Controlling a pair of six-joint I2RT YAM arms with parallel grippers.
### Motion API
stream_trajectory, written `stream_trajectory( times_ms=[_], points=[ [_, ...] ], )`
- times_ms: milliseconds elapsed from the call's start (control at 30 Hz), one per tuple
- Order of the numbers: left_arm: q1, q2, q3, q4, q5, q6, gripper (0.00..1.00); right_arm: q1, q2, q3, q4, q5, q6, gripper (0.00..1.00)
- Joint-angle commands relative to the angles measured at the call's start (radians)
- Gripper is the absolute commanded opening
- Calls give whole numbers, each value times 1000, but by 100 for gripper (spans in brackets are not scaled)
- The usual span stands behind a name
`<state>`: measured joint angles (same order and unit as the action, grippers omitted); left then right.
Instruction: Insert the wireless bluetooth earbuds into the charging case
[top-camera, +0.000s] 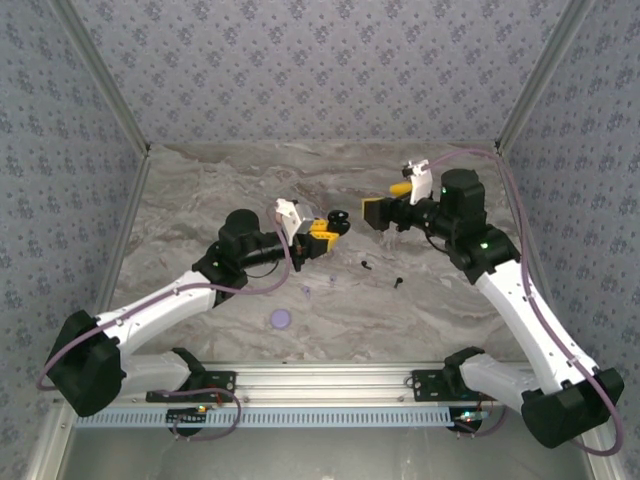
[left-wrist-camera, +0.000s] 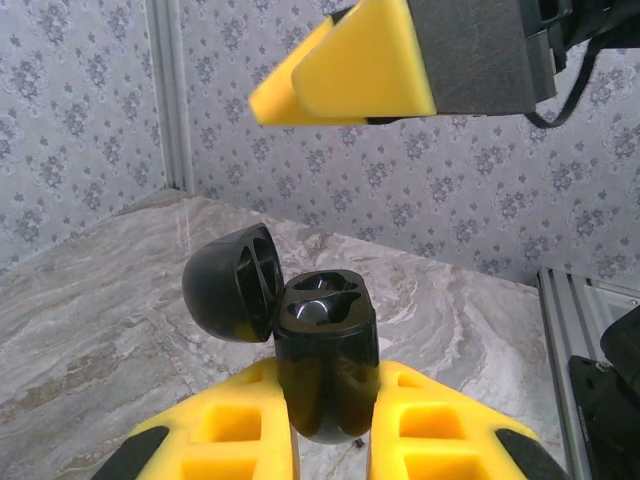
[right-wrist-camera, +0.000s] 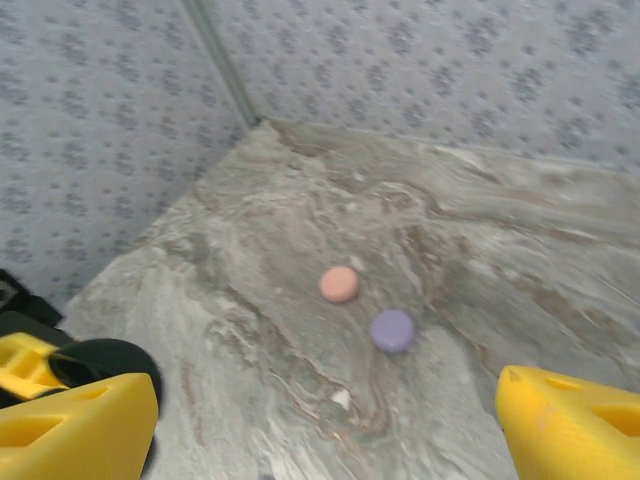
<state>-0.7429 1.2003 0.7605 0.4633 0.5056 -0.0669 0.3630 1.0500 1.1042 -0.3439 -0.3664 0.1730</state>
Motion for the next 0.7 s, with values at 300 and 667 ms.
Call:
stream_trajectory(
  times_ms=[300,667],
  points=[
    [-7,-89,-31,-20,-51,35,2,-36,256,16,-543,190,98,74],
    [-9,-99,-42,-27,-60,30,2,-43,488,-112,-426,249,156,51]
  ],
)
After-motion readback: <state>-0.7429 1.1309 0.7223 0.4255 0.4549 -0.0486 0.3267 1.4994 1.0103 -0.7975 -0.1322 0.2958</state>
